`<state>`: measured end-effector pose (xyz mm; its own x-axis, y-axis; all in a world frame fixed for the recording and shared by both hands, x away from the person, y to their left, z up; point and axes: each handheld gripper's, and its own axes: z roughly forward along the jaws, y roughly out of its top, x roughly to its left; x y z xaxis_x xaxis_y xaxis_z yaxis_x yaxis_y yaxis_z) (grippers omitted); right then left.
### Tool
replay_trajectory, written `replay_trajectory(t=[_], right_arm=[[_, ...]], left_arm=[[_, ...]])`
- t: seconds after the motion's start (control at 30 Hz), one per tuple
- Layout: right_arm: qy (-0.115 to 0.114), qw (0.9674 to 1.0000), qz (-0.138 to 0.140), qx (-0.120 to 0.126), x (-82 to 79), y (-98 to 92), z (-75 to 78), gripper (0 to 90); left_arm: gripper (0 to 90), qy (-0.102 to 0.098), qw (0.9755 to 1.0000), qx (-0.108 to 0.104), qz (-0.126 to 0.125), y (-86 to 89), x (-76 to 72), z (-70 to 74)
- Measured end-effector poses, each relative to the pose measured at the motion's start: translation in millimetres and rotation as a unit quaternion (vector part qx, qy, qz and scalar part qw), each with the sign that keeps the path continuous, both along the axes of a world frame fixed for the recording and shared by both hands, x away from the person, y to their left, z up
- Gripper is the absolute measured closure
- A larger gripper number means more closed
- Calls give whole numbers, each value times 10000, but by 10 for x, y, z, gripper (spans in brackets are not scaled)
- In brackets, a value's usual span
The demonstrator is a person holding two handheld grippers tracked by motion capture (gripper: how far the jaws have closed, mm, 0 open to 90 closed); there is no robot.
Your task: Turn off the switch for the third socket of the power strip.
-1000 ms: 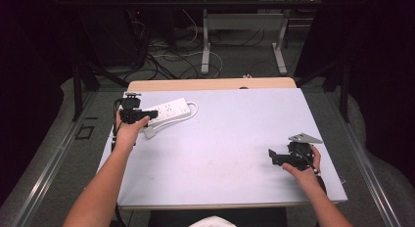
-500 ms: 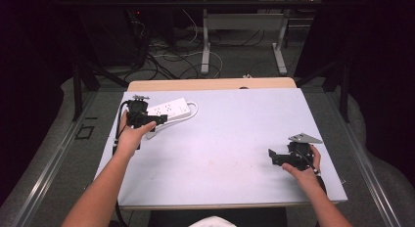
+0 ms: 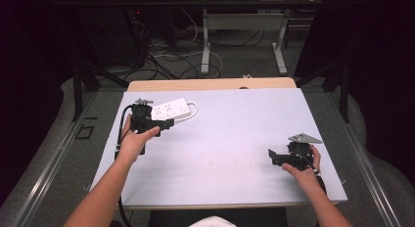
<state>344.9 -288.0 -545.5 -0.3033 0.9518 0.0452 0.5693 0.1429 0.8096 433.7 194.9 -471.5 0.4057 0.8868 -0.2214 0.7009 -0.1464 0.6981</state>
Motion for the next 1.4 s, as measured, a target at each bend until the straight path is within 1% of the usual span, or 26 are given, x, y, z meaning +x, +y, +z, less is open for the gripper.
replay_trajectory(t=[0.07,0.1,0.13,0.17,0.2,0.23,0.3,0.37,0.43,0.53,0.57,0.6,0.77,0.8,0.83,1.0,1.03,1.07,1.13,1.23,1.4], right_arm=[[8,10000,15,5,-2,0,3,0],[7,10000,14,5,-3,0,4,0],[7,10000,15,5,-3,0,4,0],[8,10000,15,5,-2,0,2,0],[14,10000,16,6,-2,0,1,0],[3,10000,1,2,-1,2,-1,0],[-18,10000,-26,-4,0,7,-3,0],[-18,10000,-32,2,-1,9,-2,0],[-16,10000,-21,1,0,6,-2,0],[14,10000,13,6,-3,1,1,0],[11,10000,5,2,-3,3,2,0],[9,10000,-1,0,-3,4,2,0],[13,10000,-1,5,-3,4,2,0],[19,10000,-6,13,-4,7,3,0],[14,10000,9,0,-4,5,3,0],[3,10000,3,-6,-6,1,4,0],[4,10000,9,-1,-6,0,5,0],[3,10000,12,-1,-6,-2,6,0],[5,10000,9,-1,-6,-2,6,0],[-1,10000,15,-8,-9,0,9,0],[1,10000,-4,-18,-12,-3,12,0]], left_arm=[[5,48,10000,44,-27,-6,-22,-14],[5,50,10000,28,7,-18,-35,-29],[5,58,10000,41,-40,-15,-44,-38],[5,114,9999,18,-72,-13,-59,-39],[5,86,9999,-39,-54,-22,-71,-51],[5,94,9999,-50,-80,-24,-85,-55],[5,88,9998,-53,-164,-28,-116,-63],[5,42,9996,-41,-261,-34,-150,-79],[5,56,9995,-47,-308,-40,-187,-91],[7,-1,9994,-42,-337,-48,-236,-121],[9,24,9993,-17,-374,-44,-251,-124],[10,-22,9994,-16,-349,-47,-268,-138],[16,-40,9994,-6,-345,-39,-330,-182],[17,-20,9993,10,-376,-32,-339,-185],[18,-43,9994,-12,-345,-34,-350,-197],[25,-92,9993,-12,-369,-11,-405,-223],[27,-127,9993,-27,-345,-10,-420,-231],[29,-217,9992,13,-339,-5,-431,-242],[31,-238,9993,12,-302,1,-465,-250],[32,-280,9992,-61,-280,15,-519,-277],[33,-336,9991,-92,-258,53,-614,-343]])
